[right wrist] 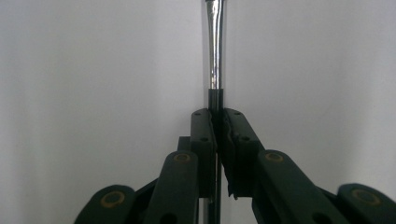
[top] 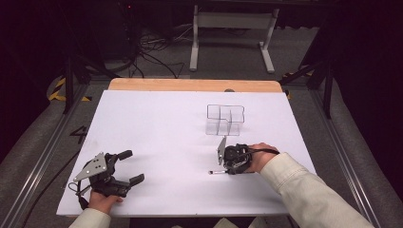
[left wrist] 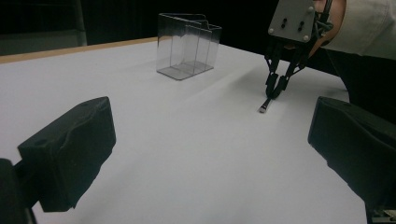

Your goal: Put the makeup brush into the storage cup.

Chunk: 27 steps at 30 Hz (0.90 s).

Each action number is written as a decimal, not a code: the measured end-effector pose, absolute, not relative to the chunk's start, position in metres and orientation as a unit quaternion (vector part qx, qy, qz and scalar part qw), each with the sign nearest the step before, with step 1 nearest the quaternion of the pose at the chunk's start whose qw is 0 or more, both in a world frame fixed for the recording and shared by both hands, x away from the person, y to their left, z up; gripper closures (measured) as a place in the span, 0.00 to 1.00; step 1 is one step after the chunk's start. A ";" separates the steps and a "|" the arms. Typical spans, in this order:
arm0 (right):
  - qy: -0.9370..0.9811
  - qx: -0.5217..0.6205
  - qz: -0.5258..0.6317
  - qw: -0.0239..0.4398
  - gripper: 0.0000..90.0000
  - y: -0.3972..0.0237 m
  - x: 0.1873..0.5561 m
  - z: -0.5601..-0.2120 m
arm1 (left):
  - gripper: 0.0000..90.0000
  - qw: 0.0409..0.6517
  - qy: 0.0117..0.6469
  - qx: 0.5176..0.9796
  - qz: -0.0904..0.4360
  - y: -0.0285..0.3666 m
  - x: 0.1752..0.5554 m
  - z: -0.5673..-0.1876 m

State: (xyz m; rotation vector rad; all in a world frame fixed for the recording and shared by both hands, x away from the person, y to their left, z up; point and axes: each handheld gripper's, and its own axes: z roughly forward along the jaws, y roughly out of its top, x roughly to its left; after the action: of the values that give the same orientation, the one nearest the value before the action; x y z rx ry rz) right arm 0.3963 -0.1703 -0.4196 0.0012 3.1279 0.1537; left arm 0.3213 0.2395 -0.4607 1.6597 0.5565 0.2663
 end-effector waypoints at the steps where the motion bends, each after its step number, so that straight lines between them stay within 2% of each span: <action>1: 0.999 0.000 0.047 0.006 0.93 -0.170 0.396 -0.419 | 0.02 0.633 0.243 0.726 0.116 0.240 0.321 -0.461; 8: 0.999 0.009 0.048 0.011 0.93 -0.172 0.395 -0.417 | 0.02 0.633 0.243 0.726 0.116 0.240 0.321 -0.461; 14: 0.996 0.021 0.088 0.023 0.93 -0.178 0.393 -0.402 | 0.01 0.632 0.245 0.726 0.116 0.240 0.322 -0.461; 27: 0.977 0.047 0.186 0.088 0.93 -0.188 0.391 -0.368 | 0.01 0.634 0.245 0.725 0.113 0.239 0.322 -0.461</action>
State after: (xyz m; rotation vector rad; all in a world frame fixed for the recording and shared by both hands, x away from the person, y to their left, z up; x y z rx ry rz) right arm 0.3905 -0.1878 -0.3682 0.1398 2.9088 0.5548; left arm 0.3223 0.2395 -0.4608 1.6581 0.5594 0.2591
